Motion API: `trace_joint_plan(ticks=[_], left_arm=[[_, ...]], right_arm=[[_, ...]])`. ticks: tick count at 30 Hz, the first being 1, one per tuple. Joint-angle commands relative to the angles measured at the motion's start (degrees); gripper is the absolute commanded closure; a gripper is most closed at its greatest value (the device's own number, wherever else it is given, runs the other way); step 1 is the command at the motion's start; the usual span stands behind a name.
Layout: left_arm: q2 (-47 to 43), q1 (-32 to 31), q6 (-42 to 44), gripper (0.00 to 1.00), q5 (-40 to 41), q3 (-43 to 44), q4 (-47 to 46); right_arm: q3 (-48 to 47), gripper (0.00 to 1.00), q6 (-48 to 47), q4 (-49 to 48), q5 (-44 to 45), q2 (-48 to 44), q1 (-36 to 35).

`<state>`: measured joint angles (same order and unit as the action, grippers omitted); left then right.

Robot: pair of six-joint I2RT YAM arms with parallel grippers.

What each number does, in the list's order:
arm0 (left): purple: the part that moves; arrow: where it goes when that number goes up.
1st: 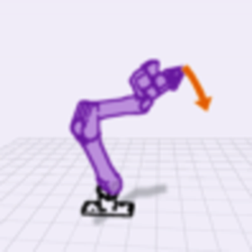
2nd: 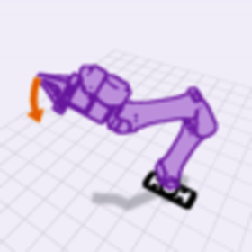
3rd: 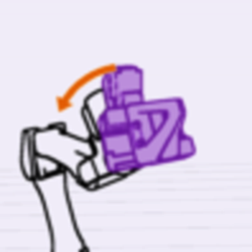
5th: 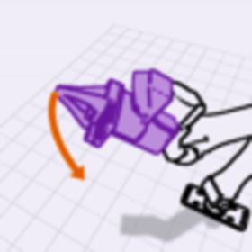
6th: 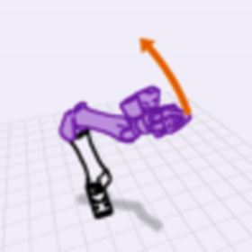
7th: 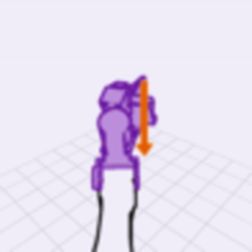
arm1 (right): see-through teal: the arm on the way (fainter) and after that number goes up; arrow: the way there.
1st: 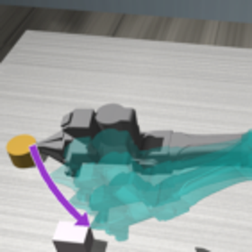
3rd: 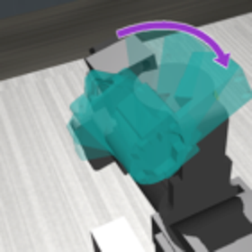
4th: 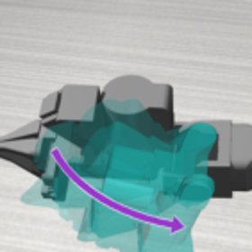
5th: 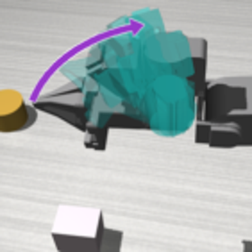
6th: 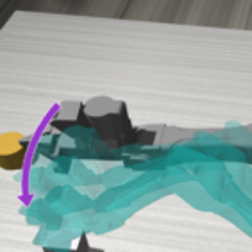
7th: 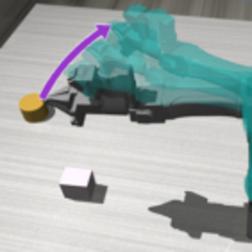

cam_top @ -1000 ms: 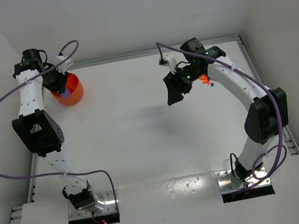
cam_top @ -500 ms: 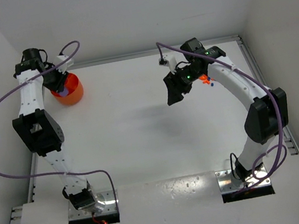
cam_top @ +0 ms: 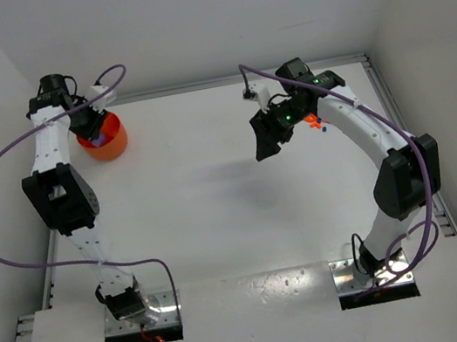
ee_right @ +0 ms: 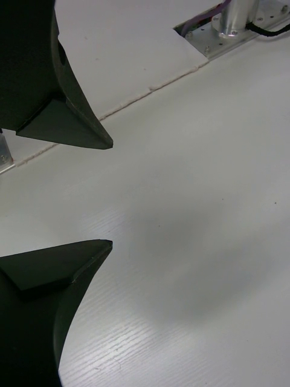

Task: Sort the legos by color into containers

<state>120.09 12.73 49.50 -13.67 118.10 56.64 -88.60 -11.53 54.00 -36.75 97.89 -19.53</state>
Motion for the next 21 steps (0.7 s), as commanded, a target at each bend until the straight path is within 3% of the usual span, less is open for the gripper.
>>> trace_joint_plan(ticks=[1, 3, 8, 13, 16, 19, 21], left_arm=[[-0.56, -0.34, 1.13, 0.8, 0.22, 0.28, -2.15], [-0.56, -0.34, 1.13, 0.76, 0.92, -0.24, -2.85], [-1.87, -0.34, 1.13, 0.55, 0.93, -1.39, -3.47], [-5.21, -0.34, 1.66, 0.46, -1.44, -3.31, -3.47], [-7.15, -0.34, 1.66, 0.35, -3.55, -4.98, -4.95], [-9.35, 0.27, -1.06, 0.35, -5.48, -5.52, -5.58], [-12.06, 1.06, -4.38, 0.35, -10.92, -5.52, -5.58]], right_arm=[[-0.44, 0.38, -0.07, -1.09, -1.66, -0.59, 0.28], [0.09, 0.38, -0.07, -1.09, -1.66, -0.59, 0.28], [0.09, 0.38, -0.07, -1.09, -1.66, -1.12, 0.28], [0.61, 0.38, -0.07, -1.09, -1.13, -1.73, 0.28], [1.14, 0.38, -0.07, -1.09, -1.13, -2.26, 0.28], [1.15, 0.38, -0.07, -1.7, -0.43, -2.87, 0.28], [1.67, 0.38, 1.41, -3.18, 2.37, -4.54, 0.8]])
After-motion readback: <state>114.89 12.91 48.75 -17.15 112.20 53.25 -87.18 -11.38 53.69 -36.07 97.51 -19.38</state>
